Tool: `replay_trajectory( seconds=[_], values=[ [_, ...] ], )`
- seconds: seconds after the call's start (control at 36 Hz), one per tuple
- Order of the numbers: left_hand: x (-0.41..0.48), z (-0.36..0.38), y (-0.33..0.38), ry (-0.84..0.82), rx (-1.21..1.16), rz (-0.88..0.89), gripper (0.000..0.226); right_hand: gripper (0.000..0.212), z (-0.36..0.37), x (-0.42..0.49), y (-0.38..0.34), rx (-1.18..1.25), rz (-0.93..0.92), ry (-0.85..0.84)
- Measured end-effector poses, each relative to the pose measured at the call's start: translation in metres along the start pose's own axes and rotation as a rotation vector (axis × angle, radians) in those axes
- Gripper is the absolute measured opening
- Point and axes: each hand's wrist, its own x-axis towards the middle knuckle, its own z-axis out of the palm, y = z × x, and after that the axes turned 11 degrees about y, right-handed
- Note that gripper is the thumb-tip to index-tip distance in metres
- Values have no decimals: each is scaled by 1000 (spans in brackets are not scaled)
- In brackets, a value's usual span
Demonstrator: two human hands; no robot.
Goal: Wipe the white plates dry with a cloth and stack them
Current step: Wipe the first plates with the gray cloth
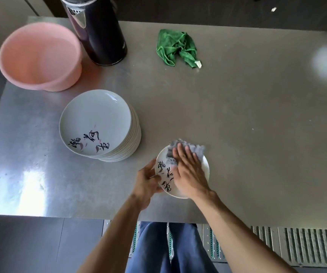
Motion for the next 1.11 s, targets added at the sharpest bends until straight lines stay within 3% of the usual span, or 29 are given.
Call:
replay_trajectory(
  seconds=[0.03, 0.14, 0.28, 0.44, 0.56, 0.61, 0.69, 0.78, 0.89, 1.0, 1.11],
  values=[
    [0, 1, -2, 4, -12, 4, 78, 61, 2, 0, -3, 37, 14, 1],
    [-3, 7, -8, 30, -62, 24, 55, 62, 8, -3, -12, 44, -285, -47],
    [-7, 15, -14, 162, -220, -20, 67, 62, 0, 4, 0, -10, 88, 94],
    [-6, 20, -16, 343, -180, -21, 25, 54, -10, 4, -1, 354, 59, -2],
    [7, 9, 4, 254, -125, -76, 10, 49, -21, -1, -5, 550, 64, -68],
    [8, 3, 10, 142, -51, -23, 18, 47, -22, -4, -9, 571, -33, -117],
    [2, -3, 15, -4, 34, 44, 38, 48, -20, -1, -1, 404, -139, -119],
    [-2, -1, 14, 37, 36, 13, 52, 51, -16, 3, 0, 273, 86, -10],
    [-3, 4, 11, -11, -22, 49, 48, 53, -4, -6, -18, 218, -204, -36],
    [-4, 6, 7, 32, -15, 32, 55, 53, -8, 1, -11, 214, 142, 20],
    [-1, 4, 10, -12, -23, 71, 50, 53, -8, -4, -20, 279, -148, -61]
  ],
)
